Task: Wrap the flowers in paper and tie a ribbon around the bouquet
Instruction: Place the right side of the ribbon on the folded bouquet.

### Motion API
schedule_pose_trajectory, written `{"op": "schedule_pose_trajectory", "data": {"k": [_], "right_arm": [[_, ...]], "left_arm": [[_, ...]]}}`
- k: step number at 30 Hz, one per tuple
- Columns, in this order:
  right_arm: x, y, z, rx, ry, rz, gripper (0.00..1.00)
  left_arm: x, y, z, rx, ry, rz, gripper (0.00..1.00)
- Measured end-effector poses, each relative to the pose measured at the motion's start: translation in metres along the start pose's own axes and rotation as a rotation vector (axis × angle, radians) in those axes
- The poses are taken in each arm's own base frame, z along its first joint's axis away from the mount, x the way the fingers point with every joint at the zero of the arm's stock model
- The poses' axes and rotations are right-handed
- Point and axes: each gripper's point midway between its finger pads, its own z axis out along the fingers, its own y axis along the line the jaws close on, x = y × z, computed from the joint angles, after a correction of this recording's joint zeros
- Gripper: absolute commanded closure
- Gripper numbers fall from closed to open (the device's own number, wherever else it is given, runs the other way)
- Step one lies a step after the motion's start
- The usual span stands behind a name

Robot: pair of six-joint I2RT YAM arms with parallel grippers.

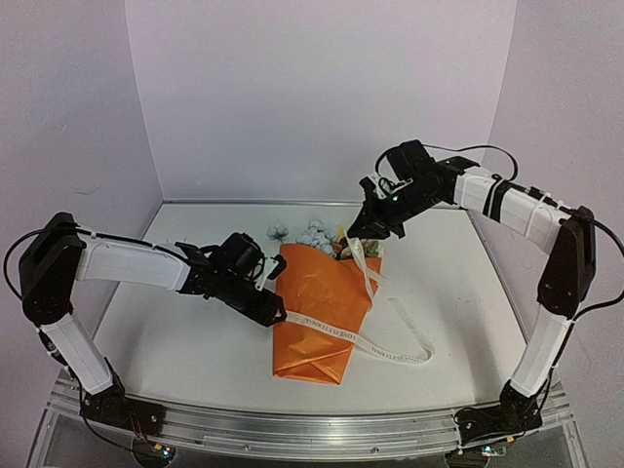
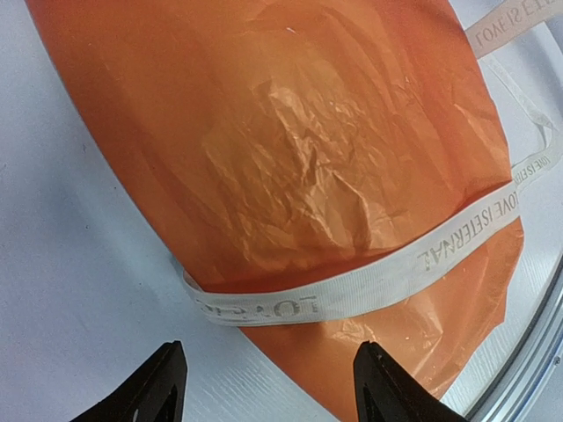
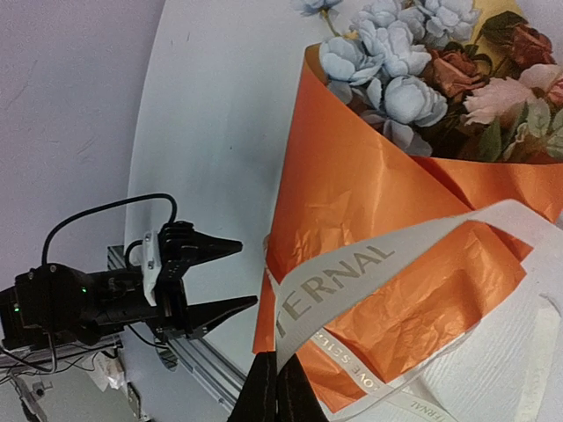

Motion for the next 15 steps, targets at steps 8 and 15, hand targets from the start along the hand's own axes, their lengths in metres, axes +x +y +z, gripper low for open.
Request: {"op": "schedule_pose_trajectory", "data": {"k": [8, 15], "right_arm": [[0.004, 0.031, 0.006, -0.174, 0.057, 0.034, 1.0], [0.025, 0.068, 0.015, -0.305, 0.153, 0.039, 1.0]], "left_arm": [[0.01, -0.019, 0.006, 0.036, 0.028, 0.056, 0.29], [0.021, -0.011, 0.023, 0.008, 0.076, 0.052, 0.46]]}}
